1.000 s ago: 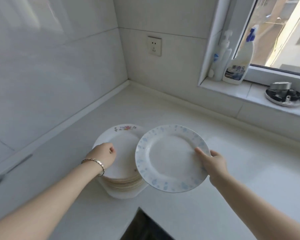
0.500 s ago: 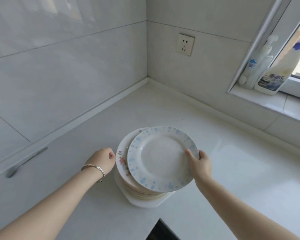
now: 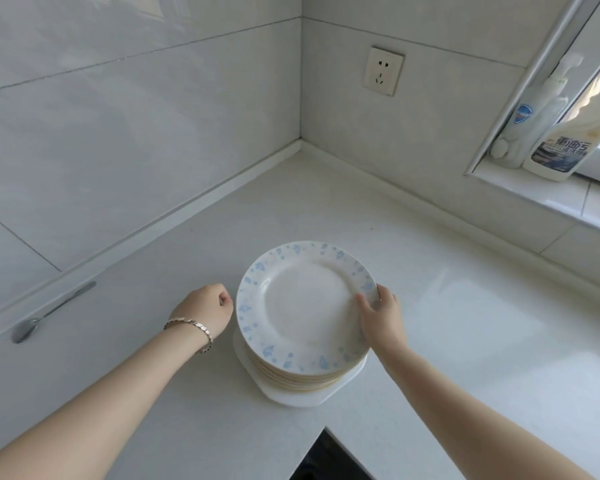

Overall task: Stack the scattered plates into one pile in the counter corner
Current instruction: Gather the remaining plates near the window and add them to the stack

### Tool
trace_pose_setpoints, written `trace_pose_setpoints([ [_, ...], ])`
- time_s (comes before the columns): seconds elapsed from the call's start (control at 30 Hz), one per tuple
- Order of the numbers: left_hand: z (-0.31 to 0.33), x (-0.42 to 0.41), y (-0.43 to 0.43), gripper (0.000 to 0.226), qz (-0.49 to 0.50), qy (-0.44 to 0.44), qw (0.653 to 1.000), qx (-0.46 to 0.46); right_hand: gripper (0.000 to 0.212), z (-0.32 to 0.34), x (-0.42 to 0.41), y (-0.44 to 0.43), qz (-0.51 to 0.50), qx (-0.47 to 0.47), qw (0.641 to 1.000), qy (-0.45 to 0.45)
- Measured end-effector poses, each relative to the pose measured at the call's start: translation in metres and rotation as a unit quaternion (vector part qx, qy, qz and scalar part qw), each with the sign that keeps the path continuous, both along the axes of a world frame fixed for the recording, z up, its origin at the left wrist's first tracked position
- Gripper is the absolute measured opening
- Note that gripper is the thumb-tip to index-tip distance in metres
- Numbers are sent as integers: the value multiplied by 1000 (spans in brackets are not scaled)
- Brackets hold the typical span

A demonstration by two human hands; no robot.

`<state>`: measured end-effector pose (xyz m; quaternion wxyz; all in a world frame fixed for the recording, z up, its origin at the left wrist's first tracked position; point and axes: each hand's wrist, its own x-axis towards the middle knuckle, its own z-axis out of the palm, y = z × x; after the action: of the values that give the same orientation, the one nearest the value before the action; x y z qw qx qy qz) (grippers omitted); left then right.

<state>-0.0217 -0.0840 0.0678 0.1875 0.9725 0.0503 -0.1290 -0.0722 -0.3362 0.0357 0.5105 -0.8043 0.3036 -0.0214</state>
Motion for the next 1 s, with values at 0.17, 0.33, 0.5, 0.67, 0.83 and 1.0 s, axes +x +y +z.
trace_pose_setpoints([
  [0.17, 14, -2, -28, 16, -30, -61, 997, 40, 29, 9, -1, -27, 33, 39, 999, 15],
  [0.33, 27, -6, -93, 17, -140, -90, 986, 23, 22, 5, -36, -81, 15, 29, 995, 89],
  [0.5, 23, -21, -196, 14, -269, -42, 962, -5, 10, -1, -97, -142, 24, -10, 985, 170],
  [0.67, 9, -67, -310, 26, -408, 19, 913, 21, 9, 3, -178, -205, -21, -18, 976, 216],
  [0.83, -3, -152, -414, 24, -500, 62, 864, 28, 9, 0, -283, -275, -91, 8, 964, 250],
  [1.0, -25, -248, -510, 27, -551, 82, 829, 55, 9, -8, -394, -354, -152, 15, 952, 265],
])
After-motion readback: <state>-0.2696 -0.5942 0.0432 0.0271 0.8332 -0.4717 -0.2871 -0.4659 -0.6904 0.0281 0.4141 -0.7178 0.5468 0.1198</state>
